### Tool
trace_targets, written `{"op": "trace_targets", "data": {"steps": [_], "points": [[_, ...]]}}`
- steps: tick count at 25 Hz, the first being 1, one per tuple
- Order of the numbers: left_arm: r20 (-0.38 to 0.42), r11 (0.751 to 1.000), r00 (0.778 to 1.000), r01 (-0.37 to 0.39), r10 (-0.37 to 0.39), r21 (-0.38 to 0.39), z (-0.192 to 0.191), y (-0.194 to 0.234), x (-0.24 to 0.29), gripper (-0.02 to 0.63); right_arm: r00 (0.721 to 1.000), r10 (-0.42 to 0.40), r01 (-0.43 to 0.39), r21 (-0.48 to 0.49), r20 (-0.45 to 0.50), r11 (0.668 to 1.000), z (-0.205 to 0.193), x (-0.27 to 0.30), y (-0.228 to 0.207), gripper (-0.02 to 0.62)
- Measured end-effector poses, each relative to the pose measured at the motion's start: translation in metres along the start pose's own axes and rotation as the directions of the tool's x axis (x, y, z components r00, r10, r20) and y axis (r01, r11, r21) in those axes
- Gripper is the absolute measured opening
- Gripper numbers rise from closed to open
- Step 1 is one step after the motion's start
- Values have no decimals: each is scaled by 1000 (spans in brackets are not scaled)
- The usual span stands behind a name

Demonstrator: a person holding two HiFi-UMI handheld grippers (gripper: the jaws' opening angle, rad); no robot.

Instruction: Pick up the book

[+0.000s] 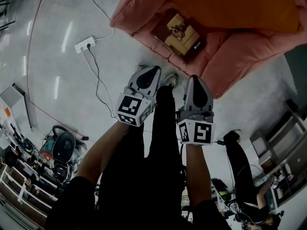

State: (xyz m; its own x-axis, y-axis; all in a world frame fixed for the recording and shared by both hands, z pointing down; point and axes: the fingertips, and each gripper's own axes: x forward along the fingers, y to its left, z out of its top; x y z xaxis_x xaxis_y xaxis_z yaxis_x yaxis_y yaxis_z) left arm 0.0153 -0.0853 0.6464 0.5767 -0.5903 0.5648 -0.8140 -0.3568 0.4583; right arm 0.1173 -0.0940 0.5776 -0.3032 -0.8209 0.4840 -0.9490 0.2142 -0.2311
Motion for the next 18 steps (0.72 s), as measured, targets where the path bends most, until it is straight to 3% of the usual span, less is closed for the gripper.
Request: {"op": "trace_targets", "data": {"steps": [5, 9, 15, 18], "points": [[-24, 998, 999, 21, -23, -65, -24, 13, 14, 16, 1000, -1, 1, 9, -5, 1000, -12, 9, 2, 2], [-50, 996, 998, 29, -33, -81, -43, 26, 31, 75, 1000, -7, 7, 16, -8, 1000, -24, 21, 0, 2], [-59, 988, 997, 31, -41, -153, -62, 39, 55, 95, 1000, -22, 22, 13, -20, 1000, -40, 37, -11, 3], [-76, 980, 996, 36, -51, -194, -76, 43, 66, 148, 999, -19, 19, 10, -36, 1000, -47, 41, -12, 2]]}}
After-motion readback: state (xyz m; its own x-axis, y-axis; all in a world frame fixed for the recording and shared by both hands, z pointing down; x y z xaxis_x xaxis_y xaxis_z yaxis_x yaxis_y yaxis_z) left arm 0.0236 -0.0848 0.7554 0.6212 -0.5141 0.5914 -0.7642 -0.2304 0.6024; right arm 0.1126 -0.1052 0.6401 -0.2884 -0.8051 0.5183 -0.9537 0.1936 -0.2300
